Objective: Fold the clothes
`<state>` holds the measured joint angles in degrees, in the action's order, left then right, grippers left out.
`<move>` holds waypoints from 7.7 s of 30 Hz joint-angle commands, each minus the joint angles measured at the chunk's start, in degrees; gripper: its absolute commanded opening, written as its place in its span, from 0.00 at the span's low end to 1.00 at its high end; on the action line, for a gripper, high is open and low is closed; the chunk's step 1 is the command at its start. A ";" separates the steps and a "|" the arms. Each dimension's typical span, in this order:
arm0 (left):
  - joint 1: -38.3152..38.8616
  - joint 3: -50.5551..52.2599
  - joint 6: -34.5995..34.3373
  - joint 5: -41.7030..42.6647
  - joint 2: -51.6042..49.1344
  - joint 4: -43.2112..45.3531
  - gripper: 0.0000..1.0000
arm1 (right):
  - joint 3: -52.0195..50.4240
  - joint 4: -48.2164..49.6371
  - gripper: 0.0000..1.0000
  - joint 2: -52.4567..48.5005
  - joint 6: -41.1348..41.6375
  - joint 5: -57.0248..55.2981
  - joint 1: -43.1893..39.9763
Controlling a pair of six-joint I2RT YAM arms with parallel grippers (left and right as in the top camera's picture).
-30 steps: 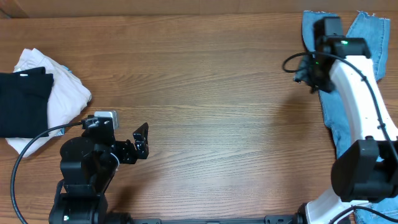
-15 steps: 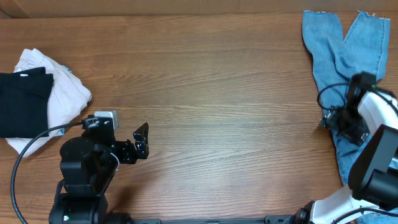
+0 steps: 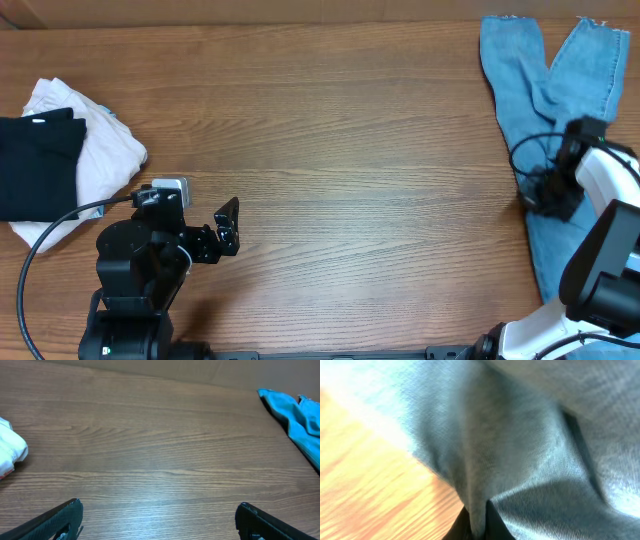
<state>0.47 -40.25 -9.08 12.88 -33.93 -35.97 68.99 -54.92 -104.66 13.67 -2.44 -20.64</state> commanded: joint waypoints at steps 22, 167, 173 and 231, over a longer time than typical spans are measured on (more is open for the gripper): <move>0.22 -1.51 -0.79 0.37 -1.14 2.21 1.00 | 34.07 -1.25 1.00 2.05 3.96 -5.70 31.36; -1.86 -68.65 16.02 -5.53 -46.45 -46.64 0.08 | 50.34 20.15 0.04 -21.38 -5.95 4.70 18.36; -8.11 -68.67 12.68 -9.68 -47.98 -23.32 0.05 | 62.16 6.67 0.04 -13.44 -3.96 0.55 11.67; -6.69 -35.91 1.25 12.87 -73.07 -25.77 0.61 | 61.64 -34.36 0.53 -8.33 -5.75 6.47 1.33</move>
<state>-8.14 -77.03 -8.03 20.10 -104.51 -63.29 131.07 -89.19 -112.36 11.00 -2.22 -19.09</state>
